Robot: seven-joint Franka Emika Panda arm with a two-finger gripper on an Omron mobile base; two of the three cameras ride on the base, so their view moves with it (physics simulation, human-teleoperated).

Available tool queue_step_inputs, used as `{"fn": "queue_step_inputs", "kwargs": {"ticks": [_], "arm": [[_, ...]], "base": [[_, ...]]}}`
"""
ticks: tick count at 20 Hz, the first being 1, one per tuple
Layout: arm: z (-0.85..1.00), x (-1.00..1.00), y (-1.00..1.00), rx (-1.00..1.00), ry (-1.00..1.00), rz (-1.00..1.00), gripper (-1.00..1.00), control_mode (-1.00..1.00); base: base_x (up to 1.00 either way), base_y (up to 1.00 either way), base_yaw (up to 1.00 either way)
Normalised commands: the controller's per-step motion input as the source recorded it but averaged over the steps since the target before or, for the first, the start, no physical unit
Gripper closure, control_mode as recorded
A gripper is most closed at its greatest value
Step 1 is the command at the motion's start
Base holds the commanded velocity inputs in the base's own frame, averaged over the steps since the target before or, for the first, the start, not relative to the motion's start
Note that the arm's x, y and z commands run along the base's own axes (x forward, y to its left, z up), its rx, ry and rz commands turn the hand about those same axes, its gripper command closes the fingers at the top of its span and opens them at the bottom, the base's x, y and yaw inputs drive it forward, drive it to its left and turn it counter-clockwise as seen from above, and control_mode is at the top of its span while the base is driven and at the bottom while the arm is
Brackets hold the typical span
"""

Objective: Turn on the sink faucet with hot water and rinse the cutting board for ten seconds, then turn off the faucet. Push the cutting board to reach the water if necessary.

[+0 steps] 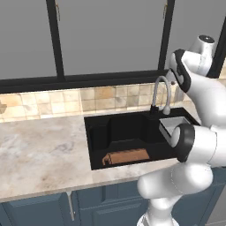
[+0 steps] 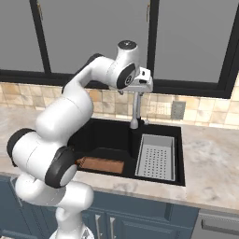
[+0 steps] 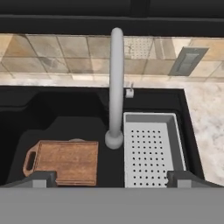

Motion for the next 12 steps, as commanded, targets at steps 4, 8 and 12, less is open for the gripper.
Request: {"fn": "queue_step_inputs", "kwargs": {"ticks": [4,8,12], "arm": [[-0.29,0.52,-0.06,0.00,0.00,0.00,-1.00,-1.00],[-0.38,0.56,-0.03,0.00,0.00,0.00,-1.00,-1.00],[-0.31,0.47,-0.03,0.00,0.00,0.00,-1.00,-1.00]], "base": [[0.00,0.00,0.00],[0.00,0.00,0.00],[0.00,0.00,0.00]]}}
